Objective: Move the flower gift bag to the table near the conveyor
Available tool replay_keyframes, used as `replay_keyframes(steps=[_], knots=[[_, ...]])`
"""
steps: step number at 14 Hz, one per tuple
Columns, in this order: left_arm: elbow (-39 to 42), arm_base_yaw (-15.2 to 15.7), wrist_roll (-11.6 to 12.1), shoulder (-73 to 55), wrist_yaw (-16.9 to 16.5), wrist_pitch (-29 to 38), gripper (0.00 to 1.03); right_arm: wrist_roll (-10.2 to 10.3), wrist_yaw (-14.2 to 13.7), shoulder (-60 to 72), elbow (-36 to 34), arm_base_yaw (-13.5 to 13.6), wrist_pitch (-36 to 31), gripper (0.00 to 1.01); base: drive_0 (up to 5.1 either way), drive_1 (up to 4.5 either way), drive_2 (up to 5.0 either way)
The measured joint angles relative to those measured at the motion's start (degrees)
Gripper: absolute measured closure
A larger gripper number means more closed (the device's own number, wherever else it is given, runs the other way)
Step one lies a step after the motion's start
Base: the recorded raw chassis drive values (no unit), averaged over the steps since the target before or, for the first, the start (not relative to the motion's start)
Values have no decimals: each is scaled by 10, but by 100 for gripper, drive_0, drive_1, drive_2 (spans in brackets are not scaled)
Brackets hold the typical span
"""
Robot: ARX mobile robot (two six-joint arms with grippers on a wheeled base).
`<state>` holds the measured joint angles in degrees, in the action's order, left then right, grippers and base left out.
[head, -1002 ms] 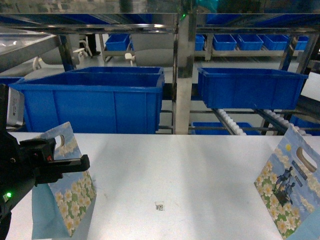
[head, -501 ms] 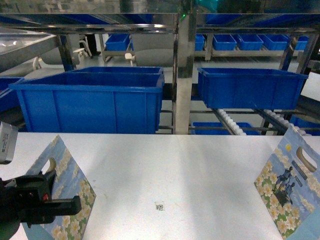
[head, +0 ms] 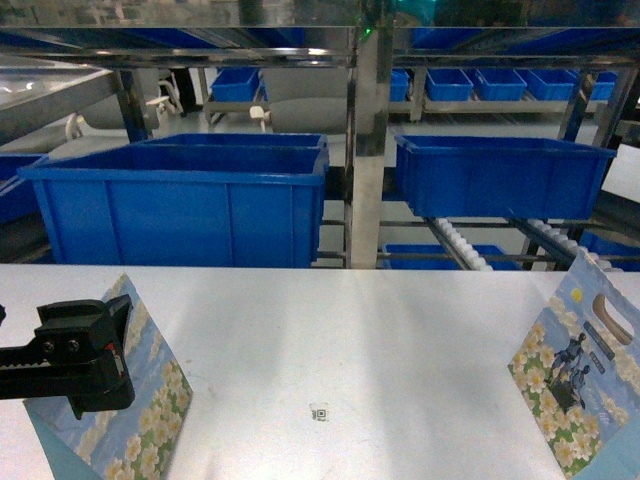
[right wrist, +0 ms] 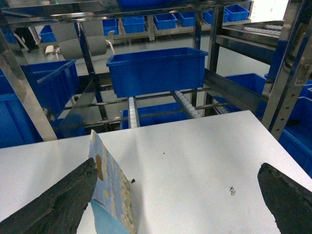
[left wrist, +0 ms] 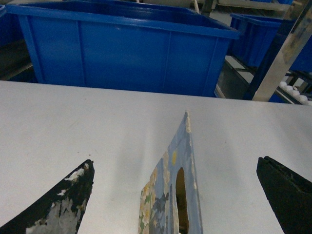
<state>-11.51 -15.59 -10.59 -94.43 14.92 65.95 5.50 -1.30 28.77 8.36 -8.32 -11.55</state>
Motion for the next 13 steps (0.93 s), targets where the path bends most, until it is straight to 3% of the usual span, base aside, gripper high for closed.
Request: replay_keyframes(steps=[2, 5, 8, 9, 12, 13], knots=[[15, 6, 13, 176, -33, -169, 5, 0, 0, 0, 0, 0, 0, 3, 0, 0, 0], [47, 24, 38, 368, -71, -343, 5, 0, 0, 0, 0, 0, 0, 3, 0, 0, 0], [83, -13, 50, 568, -43, -525, 5, 0, 0, 0, 0, 0, 0, 3, 0, 0, 0], [88, -21, 50, 615, -31, -562, 5, 0, 0, 0, 0, 0, 0, 3, 0, 0, 0], [78, 28, 78, 584, -33, -510, 5, 0, 0, 0, 0, 0, 0, 3, 0, 0, 0], [78, 26, 82, 585, -37, -513, 5, 0, 0, 0, 0, 0, 0, 3, 0, 0, 0]])
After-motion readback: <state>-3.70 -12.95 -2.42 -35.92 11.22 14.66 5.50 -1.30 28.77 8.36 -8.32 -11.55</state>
